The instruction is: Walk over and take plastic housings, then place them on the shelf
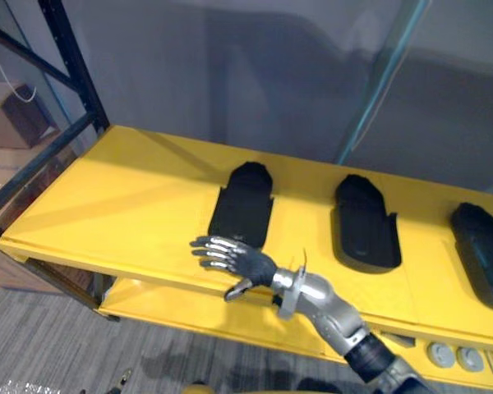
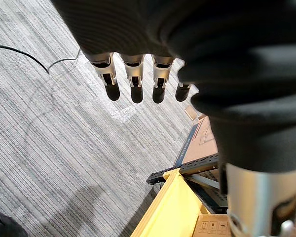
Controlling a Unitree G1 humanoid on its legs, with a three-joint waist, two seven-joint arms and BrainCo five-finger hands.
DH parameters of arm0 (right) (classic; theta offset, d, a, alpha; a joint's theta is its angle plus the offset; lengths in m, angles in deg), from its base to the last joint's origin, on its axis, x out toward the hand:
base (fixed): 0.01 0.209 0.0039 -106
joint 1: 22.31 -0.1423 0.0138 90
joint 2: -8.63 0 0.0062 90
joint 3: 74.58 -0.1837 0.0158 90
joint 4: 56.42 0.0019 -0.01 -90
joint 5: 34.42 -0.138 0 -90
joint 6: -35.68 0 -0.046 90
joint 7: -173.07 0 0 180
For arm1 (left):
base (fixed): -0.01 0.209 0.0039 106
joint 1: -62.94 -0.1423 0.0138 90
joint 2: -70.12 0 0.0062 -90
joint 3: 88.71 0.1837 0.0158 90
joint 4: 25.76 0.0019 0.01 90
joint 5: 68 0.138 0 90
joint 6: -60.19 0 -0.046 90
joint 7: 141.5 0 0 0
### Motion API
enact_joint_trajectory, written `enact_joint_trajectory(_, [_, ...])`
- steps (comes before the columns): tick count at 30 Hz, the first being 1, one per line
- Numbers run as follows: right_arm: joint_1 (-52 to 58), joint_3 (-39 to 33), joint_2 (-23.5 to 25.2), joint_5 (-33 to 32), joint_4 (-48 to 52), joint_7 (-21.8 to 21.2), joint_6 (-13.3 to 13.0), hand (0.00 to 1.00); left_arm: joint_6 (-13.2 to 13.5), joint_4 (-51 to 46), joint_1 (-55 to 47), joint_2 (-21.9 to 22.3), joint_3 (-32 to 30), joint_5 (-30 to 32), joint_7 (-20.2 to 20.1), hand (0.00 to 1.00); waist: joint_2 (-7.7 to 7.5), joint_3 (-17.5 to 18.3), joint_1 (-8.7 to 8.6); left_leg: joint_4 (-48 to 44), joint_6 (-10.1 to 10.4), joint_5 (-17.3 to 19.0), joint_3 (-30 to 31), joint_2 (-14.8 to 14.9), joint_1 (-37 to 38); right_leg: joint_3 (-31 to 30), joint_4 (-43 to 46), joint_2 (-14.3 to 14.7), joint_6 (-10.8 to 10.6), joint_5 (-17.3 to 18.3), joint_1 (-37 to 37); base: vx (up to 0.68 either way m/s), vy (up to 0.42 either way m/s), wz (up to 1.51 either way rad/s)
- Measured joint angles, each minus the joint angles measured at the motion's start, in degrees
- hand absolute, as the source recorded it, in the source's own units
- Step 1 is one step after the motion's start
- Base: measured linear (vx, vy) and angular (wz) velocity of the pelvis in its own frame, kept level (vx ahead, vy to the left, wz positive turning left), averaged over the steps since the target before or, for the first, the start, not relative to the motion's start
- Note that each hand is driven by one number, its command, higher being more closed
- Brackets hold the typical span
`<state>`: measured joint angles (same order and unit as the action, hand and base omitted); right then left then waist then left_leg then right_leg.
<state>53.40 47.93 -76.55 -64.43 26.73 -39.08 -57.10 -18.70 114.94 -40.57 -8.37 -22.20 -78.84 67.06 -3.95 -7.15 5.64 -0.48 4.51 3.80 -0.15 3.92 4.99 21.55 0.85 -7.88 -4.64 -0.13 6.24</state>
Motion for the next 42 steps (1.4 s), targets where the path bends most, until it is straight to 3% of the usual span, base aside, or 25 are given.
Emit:
enact_joint_trajectory(14, [-0.93, -2.14, 2.84, 3.13, -10.45, 1.55, -1.01, 0.00, -0.09, -0.42, 0.07, 0.02, 2.19, 0.63, -0.02, 0.00, 0.11, -2.10, 0.29, 0.06, 0.09, -0.06, 1.41, -0.68, 0.07, 1.64, 0.13, -0.77, -0.63, 0.43, 1.04, 0.00, 0.001, 0.05])
enact_joint_trajectory(19, [-2.79, -3.03, 3.56, 7.78, -14.49, 8.47, -3.75, 0.00, -0.98, -1.22, 0.06, -0.05, 2.24, 0.61, -0.01, 0.00, 0.03, -2.39, 0.35, 0.03, 0.09, -0.06, 1.42, -0.72, 0.07, 1.68, 0.15, -0.94, -0.64, 0.41, 1.05, 0.00, 0.000, 0.00])
enact_joint_trajectory(24, [-3.14, -5.29, 4.23, 8.19, -16.53, 12.34, -5.92, 0.00, -1.25, -1.25, 0.03, -0.04, 2.30, 0.60, -0.01, 0.00, -0.02, -2.44, 0.60, -0.01, 0.09, -0.07, 1.44, -0.82, 0.08, 1.69, 0.21, -0.98, -0.66, 0.41, 1.08, 0.00, 0.000, 0.00])
enact_joint_trajectory(33, [-4.59, -7.95, 4.31, 9.13, -17.57, 15.59, -7.42, 0.00, -1.22, -3.43, 0.13, -0.02, 3.02, 0.37, 0.01, 0.00, 0.14, -4.39, 1.48, 0.03, 0.09, -0.06, 1.58, -0.95, 0.89, 1.86, 0.28, -1.06, -0.70, 0.44, 1.92, 0.00, 0.000, 0.00])
enact_joint_trajectory(38, [-5.12, -8.96, 4.65, 7.42, -18.35, 13.37, -7.42, 0.00, -1.24, -3.56, 0.09, 0.26, 4.12, 0.38, 0.01, 0.00, 0.43, -4.67, 1.71, 0.09, 0.09, -0.07, 1.65, -1.03, 0.84, 1.92, 0.28, -1.11, -0.70, 0.44, 1.87, 0.00, 0.000, 0.00])
enact_joint_trajectory(39, [-5.34, -9.14, 4.70, 6.00, -18.41, 8.42, -6.76, 0.00, -1.24, -3.67, 0.09, 0.27, 4.10, 0.38, 0.01, 0.00, 0.43, -4.68, 1.71, 0.14, 0.09, -0.07, 1.64, -1.03, 0.86, 1.92, 0.26, -1.10, -0.71, 0.43, 1.85, 0.00, 0.000, 0.00])
enact_joint_trajectory(42, [-6.25, -7.61, 4.52, 5.89, -18.38, 0.54, -3.74, 0.00, -1.25, -3.77, 0.09, 0.27, 3.93, 0.39, -0.01, 0.00, 0.33, -4.68, 1.70, 0.19, 0.09, -0.07, 1.57, -1.01, 0.90, 1.89, 0.23, -1.09, -0.73, 0.42, 1.83, 0.00, 0.000, 0.00])
